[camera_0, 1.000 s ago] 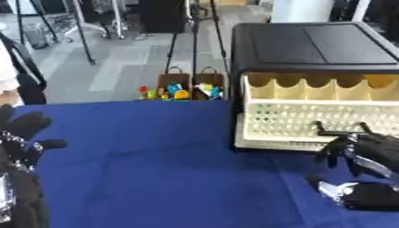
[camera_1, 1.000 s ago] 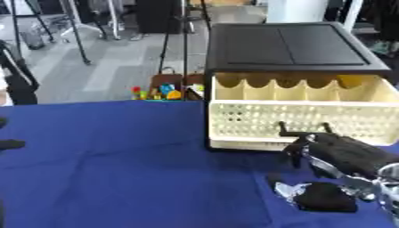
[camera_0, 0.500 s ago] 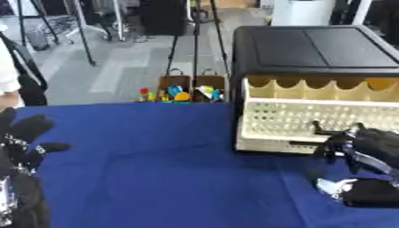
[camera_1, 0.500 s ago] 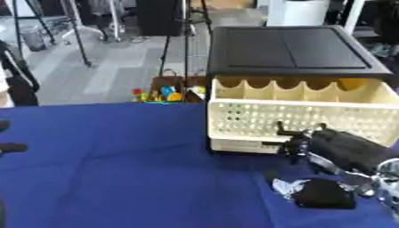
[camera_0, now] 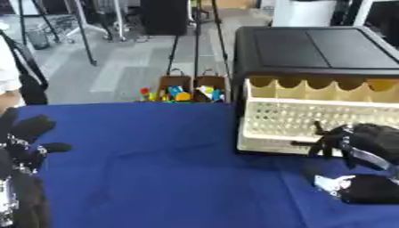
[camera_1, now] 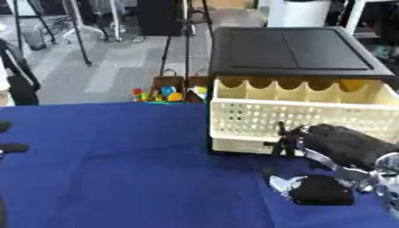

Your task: Pick up objects from table and place into drawer.

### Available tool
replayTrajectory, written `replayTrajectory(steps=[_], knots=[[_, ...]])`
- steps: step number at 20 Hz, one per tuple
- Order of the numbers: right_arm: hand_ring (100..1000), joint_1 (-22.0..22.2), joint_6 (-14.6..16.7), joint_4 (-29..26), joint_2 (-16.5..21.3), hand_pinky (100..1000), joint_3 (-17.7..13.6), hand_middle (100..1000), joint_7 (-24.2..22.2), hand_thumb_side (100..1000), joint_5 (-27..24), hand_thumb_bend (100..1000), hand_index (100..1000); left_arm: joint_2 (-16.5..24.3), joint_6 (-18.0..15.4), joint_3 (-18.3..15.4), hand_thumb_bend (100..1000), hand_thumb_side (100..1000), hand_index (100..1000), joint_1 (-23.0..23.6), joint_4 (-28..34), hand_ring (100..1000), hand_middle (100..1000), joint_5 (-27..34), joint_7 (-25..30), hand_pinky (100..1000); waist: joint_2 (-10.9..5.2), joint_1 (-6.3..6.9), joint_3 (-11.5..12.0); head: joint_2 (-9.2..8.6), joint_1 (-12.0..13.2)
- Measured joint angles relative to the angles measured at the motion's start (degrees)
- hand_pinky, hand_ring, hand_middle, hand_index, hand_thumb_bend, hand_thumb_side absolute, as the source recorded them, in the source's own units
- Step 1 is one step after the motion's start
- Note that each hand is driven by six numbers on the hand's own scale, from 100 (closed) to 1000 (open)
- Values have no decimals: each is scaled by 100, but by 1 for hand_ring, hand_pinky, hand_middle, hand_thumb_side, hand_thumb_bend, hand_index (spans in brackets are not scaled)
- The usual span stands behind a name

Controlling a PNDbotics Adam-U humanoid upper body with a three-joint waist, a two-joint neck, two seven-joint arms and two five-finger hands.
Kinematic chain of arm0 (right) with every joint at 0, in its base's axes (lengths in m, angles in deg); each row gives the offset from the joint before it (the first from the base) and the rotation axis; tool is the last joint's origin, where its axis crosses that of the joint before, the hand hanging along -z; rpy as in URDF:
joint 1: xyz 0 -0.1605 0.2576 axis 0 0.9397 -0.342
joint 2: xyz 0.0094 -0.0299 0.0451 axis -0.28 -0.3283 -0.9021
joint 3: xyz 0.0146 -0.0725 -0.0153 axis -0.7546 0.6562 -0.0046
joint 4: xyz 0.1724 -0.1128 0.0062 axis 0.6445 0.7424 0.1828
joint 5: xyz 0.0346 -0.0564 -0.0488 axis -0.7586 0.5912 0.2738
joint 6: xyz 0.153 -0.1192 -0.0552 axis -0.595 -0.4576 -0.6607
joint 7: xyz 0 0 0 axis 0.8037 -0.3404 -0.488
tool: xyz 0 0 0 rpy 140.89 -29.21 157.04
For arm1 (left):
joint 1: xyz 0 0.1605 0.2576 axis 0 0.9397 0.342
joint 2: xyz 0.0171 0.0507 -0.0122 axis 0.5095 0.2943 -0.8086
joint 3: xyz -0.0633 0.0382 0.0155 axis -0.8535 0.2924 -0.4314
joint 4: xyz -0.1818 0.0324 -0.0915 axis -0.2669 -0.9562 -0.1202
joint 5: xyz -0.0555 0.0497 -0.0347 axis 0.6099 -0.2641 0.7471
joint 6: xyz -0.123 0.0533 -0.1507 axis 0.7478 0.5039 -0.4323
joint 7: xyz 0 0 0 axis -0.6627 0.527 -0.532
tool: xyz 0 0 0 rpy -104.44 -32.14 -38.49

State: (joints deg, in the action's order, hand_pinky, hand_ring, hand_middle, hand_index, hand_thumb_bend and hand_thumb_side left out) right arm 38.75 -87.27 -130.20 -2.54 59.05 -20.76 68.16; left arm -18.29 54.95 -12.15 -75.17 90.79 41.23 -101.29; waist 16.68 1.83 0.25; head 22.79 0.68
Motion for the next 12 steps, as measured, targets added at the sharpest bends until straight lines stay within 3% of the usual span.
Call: replayTrajectory(steps=[12], knots=[[460, 56, -210, 0, 0, 101, -4, 599, -119, 912, 104, 277, 793, 0, 3, 0, 379, 942, 930, 0, 0, 757, 710, 11, 15, 535, 25, 9, 19, -44, -22]])
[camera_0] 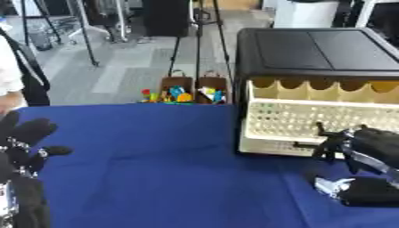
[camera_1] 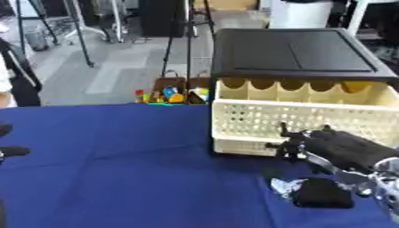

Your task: Pick up objects from table and place into drawer.

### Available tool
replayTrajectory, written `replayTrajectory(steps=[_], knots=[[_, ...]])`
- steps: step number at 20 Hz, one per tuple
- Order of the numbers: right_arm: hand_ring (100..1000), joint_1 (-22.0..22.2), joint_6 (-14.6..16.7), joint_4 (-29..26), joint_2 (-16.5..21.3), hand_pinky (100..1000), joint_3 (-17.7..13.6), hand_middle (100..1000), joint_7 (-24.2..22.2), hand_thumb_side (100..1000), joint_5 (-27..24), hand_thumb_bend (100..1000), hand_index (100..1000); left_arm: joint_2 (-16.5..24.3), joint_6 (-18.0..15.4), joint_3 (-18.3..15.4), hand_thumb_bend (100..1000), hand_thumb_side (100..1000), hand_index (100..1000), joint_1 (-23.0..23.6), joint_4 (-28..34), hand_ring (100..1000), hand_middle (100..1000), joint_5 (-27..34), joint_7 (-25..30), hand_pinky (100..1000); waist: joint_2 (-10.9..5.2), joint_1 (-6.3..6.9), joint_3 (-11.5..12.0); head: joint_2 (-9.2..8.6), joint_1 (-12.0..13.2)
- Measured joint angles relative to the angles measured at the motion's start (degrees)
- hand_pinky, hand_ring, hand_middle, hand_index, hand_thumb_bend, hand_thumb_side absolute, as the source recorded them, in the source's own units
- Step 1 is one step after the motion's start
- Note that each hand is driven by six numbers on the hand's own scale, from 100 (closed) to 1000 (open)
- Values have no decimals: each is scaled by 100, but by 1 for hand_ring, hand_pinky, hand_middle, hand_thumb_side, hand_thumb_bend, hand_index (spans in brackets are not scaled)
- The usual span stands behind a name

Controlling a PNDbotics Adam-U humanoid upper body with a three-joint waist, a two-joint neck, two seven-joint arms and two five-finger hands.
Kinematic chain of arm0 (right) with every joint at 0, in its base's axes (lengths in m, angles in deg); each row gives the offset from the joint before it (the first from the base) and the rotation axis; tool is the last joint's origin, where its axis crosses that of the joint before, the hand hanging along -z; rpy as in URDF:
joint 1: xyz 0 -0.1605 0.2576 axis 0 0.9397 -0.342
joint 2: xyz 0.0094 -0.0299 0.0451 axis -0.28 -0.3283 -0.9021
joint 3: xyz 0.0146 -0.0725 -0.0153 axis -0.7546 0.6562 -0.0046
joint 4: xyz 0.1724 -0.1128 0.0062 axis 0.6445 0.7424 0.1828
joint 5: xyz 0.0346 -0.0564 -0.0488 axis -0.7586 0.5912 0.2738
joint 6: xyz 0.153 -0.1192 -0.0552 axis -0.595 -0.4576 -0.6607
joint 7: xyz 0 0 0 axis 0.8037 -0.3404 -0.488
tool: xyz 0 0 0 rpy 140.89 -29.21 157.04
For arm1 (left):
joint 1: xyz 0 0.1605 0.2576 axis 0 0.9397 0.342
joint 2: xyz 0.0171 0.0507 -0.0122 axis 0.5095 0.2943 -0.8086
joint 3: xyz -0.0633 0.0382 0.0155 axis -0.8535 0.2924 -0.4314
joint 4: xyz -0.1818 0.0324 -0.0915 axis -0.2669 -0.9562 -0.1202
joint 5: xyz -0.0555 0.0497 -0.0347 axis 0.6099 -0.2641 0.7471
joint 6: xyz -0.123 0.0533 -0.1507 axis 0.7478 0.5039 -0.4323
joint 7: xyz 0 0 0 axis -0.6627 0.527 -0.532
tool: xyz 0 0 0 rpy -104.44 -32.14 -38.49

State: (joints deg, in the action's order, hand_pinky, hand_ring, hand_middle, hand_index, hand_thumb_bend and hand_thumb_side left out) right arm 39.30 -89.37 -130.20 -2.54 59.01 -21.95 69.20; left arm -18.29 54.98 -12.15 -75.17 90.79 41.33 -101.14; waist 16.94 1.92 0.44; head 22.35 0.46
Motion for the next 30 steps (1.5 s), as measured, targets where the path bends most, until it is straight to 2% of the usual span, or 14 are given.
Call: replayTrajectory(steps=[30], knots=[[461, -152, -146, 0, 0, 104, -142, 608, 105, 934, 248, 271, 790, 0, -17, 2, 377, 945, 931, 0, 0, 758, 711, 47, 41, 532, 4, -13, 16, -84, 0]])
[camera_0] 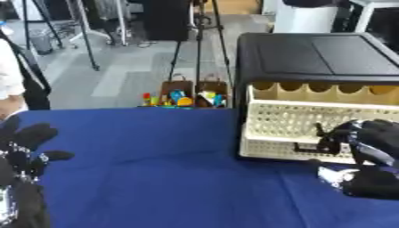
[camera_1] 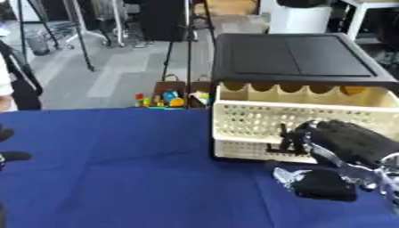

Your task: Pick up objects from table and place into drawer.

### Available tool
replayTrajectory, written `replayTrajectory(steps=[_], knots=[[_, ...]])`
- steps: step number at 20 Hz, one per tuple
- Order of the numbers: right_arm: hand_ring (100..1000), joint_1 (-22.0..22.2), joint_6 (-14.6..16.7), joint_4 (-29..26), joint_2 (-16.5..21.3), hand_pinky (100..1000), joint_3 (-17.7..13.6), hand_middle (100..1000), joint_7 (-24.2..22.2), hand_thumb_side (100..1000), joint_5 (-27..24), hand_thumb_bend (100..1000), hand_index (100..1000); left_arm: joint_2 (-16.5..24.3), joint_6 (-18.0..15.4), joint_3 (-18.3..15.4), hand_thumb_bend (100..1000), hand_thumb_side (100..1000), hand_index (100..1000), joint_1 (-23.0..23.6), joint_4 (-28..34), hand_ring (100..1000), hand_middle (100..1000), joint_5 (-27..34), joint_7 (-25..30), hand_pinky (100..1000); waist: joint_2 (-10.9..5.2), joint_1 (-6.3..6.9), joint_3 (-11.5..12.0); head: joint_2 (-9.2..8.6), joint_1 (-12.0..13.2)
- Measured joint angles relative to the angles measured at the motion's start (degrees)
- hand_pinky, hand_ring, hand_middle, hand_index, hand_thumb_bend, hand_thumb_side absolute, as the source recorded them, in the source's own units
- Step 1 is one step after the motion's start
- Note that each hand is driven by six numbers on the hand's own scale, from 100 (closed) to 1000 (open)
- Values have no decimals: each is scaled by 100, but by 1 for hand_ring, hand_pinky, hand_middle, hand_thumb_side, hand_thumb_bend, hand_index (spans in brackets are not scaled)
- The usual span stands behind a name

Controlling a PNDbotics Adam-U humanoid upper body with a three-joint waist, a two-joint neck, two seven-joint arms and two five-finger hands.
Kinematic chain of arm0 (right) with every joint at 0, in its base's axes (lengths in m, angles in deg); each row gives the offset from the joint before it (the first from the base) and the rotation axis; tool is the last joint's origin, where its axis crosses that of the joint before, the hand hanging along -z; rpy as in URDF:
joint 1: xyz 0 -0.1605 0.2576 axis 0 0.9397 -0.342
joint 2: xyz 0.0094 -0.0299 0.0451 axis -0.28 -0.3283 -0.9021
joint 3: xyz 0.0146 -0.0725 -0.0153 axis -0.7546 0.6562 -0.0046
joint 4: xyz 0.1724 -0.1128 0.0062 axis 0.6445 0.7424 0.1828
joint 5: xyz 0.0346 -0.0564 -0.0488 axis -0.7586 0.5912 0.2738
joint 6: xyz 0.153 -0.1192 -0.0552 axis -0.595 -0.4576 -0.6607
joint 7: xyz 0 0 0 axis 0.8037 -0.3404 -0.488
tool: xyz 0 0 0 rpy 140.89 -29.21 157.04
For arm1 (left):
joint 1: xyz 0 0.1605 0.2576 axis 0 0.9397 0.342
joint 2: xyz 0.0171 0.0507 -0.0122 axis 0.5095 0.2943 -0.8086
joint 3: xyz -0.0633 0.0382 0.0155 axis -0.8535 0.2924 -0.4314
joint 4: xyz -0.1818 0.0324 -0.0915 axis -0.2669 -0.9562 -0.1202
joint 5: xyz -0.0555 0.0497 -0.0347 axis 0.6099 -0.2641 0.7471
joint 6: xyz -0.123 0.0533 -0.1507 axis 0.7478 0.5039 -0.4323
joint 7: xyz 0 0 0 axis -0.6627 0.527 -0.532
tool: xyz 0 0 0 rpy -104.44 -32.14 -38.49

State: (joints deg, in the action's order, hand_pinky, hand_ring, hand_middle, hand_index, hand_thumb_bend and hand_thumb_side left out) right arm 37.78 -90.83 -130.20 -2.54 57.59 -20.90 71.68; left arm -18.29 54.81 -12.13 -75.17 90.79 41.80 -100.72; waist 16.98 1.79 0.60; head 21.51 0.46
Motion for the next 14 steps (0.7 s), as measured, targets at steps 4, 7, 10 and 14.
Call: replayTrajectory(steps=[4, 7, 10, 14], knots=[[462, -8, -58, 0, 0, 106, 0, 610, -59, 935, 55, 269, 789, 0, -3, 0, 376, 946, 930, 0, 0, 758, 711, 0, 4, 532, 19, -4, 10, -1, -22], [463, 19, -86, 0, 0, 107, 0, 611, -88, 938, 92, 266, 790, 0, -5, 0, 375, 945, 931, 0, 0, 759, 711, 0, 5, 532, 30, -3, 12, -1, -23], [464, 62, -102, 0, 0, 108, -2, 613, -103, 938, 107, 265, 789, 0, -9, 0, 375, 944, 931, 0, 0, 760, 711, 0, 10, 532, 31, 0, 14, -1, -22], [466, 130, -122, 0, 5, 109, -31, 617, -119, 938, 133, 260, 790, -1, -16, 0, 374, 945, 932, 0, 0, 760, 712, 0, 18, 532, 33, 3, 17, -1, -20]])
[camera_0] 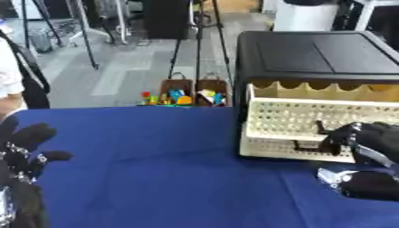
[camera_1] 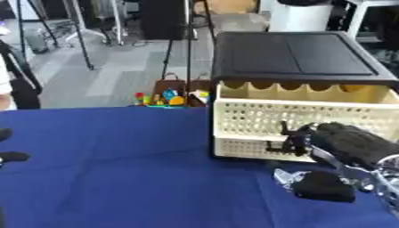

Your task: Pick up objects from table and place into drawer.

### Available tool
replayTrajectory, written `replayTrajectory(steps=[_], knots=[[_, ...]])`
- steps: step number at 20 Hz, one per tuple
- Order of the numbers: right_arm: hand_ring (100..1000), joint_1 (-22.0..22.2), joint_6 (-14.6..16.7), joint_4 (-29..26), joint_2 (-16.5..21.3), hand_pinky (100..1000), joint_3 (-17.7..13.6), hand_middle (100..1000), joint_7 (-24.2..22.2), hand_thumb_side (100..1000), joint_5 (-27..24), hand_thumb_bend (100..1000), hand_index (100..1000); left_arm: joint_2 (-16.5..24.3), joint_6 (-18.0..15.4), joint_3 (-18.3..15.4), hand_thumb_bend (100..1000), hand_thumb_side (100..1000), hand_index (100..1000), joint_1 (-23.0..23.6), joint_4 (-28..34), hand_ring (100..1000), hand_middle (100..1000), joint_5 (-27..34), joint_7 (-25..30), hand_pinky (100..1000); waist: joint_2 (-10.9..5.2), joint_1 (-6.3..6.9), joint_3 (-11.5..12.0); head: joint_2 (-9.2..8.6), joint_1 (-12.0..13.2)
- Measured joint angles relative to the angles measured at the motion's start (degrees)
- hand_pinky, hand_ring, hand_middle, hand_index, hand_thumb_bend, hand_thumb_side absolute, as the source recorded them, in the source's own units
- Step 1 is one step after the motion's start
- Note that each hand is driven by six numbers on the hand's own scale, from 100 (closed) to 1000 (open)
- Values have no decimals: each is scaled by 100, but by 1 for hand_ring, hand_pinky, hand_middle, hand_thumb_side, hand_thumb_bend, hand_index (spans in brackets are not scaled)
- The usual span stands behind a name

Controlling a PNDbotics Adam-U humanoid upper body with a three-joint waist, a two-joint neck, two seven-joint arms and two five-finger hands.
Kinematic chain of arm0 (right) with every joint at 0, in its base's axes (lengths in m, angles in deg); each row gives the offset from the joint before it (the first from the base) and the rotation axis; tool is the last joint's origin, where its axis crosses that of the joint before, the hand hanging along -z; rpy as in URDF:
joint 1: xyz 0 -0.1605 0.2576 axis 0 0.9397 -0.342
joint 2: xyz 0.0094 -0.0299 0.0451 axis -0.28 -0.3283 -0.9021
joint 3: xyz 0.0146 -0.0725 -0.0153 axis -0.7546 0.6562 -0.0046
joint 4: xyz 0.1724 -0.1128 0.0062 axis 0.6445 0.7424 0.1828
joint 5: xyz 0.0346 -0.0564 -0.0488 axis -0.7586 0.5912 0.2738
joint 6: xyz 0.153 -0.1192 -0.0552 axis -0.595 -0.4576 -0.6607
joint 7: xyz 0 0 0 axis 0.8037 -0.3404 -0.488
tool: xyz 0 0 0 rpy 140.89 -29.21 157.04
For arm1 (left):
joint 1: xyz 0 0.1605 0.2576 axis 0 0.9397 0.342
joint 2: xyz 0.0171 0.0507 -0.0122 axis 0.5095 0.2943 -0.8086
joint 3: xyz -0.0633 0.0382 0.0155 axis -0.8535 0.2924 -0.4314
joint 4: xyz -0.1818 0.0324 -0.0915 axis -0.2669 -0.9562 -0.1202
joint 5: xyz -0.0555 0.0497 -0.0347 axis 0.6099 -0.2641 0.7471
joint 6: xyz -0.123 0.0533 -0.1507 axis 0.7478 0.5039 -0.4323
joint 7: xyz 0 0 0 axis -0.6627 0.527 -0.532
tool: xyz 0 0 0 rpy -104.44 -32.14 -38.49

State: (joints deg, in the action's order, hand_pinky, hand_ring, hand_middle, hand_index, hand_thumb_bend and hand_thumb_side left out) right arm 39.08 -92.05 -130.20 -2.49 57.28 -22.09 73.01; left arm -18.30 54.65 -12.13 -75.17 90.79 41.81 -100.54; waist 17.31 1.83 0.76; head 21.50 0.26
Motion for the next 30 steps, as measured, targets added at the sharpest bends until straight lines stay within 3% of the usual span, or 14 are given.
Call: replayTrajectory(steps=[30], knots=[[462, -246, -262, 0, -48, 105, -42, 634, -18, 947, 227, 268, 790, -44, -13, 33, 371, 947, 933, 0, 0, 762, 713, 51, 41, 529, 38, -13, 72, -99, 2]])
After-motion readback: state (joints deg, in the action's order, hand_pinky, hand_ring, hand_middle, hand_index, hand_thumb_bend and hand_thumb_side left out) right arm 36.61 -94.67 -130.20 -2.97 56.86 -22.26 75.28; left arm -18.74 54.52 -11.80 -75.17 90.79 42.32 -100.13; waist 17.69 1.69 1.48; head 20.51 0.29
